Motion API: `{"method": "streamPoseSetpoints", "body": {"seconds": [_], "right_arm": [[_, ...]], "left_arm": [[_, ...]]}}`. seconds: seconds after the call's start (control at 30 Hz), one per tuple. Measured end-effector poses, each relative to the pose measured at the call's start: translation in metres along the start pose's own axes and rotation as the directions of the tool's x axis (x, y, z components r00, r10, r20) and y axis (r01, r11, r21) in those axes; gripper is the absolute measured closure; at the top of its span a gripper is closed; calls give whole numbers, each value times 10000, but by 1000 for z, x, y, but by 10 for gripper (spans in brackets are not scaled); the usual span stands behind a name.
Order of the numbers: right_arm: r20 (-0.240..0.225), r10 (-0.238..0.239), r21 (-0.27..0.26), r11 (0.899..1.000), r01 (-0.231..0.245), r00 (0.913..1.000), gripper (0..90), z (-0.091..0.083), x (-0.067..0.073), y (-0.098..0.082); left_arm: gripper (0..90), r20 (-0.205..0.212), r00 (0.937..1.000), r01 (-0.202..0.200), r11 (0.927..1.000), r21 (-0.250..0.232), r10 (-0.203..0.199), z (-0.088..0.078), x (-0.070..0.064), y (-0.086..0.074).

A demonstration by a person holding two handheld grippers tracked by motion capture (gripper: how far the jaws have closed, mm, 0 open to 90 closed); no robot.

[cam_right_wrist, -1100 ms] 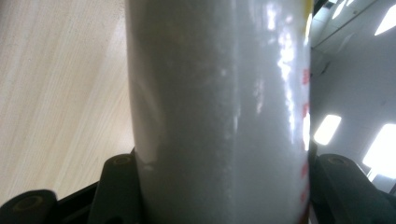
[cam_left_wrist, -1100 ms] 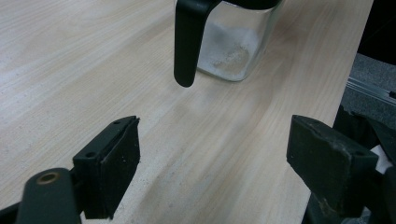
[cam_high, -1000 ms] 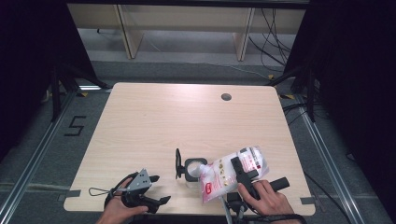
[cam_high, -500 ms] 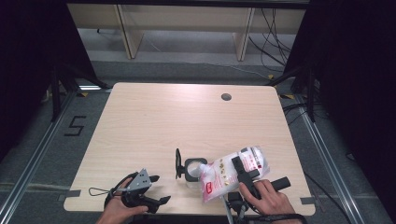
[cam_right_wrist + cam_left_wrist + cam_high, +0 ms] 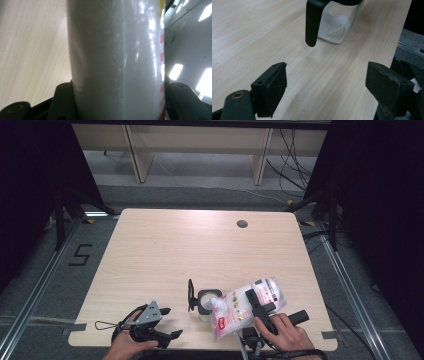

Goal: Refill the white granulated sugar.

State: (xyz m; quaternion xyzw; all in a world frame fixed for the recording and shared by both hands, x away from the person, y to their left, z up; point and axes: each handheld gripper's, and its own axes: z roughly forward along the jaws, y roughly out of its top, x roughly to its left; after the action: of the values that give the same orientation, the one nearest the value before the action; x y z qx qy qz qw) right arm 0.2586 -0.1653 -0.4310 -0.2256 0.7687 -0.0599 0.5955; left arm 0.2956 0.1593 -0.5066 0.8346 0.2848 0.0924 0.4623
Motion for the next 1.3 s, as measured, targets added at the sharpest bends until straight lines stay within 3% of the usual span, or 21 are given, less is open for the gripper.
{"method": "streamPoseSetpoints", "body": {"seconds": [0.1,0.13,0.17,0.23,0.27,0.3,0.33,0.37,0.4,0.47,0.6,0.7,0.73,0.83,0.87,1.1,1.23,1.3], "right_arm": [[-1,73,-12,10000,-73,10000,484,0,0,0],[-104,699,166,9974,-697,9975,484,-1,5,-2],[-35,239,139,9996,-239,9997,485,-1,2,-2],[-21,109,35,9999,-108,9999,484,0,1,-3],[1,347,167,9993,-347,9994,485,-2,3,-4],[1,347,167,9993,-347,9994,485,-2,3,-4],[40,181,40,9998,-181,9998,485,-3,2,-5],[40,181,40,9998,-181,9998,485,-3,2,-5],[81,584,63,9983,-584,9983,485,-4,6,-6],[57,308,3,9995,-308,9995,485,-5,4,-6],[-10,522,193,9985,-522,9986,485,-7,6,-7],[35,415,120,9991,-415,9991,485,-7,5,-8],[27,833,197,9963,-833,9965,486,-8,7,-8],[118,494,-40,9988,-493,9987,486,-7,5,-8],[83,729,59,9973,-729,9973,486,-7,6,-8],[128,436,-49,9990,-436,9990,486,-7,3,-9],[35,832,207,9963,-832,9965,486,-9,5,-10],[37,778,226,9967,-779,9970,486,-9,5,-10]], "left_arm": [[168,1,10000,6,10000,6,-6,0,0,0],[168,9,9999,-169,9998,59,169,-1,1,1],[168,16,9997,-259,9996,102,259,-1,2,1],[168,25,9997,-244,9997,18,244,-1,2,1],[168,36,9996,-297,9995,102,297,-2,2,1],[168,36,9996,-297,9995,102,297,-2,2,1],[168,35,10000,-24,9999,120,24,-2,1,1],[168,-24,9999,-102,9999,137,102,-2,1,1],[168,-47,9999,-107,9999,36,108,-2,2,1],[168,17,10000,-55,10000,66,55,-2,1,1],[168,-20,10000,-87,9999,112,87,-3,2,1],[168,-17,10000,-88,9999,125,88,-2,2,1],[168,-16,10000,-80,9999,112,80,-2,2,1],[168,-4,10000,-47,10000,3,47,-2,1,1],[168,-12,10000,-66,10000,13,66,-2,1,1],[168,-20,10000,-85,9999,117,86,-2,2,1],[168,-21,10000,-88,9999,120,88,-2,2,1],[168,-33,9999,-132,9998,125,133,-2,2,1]]}}
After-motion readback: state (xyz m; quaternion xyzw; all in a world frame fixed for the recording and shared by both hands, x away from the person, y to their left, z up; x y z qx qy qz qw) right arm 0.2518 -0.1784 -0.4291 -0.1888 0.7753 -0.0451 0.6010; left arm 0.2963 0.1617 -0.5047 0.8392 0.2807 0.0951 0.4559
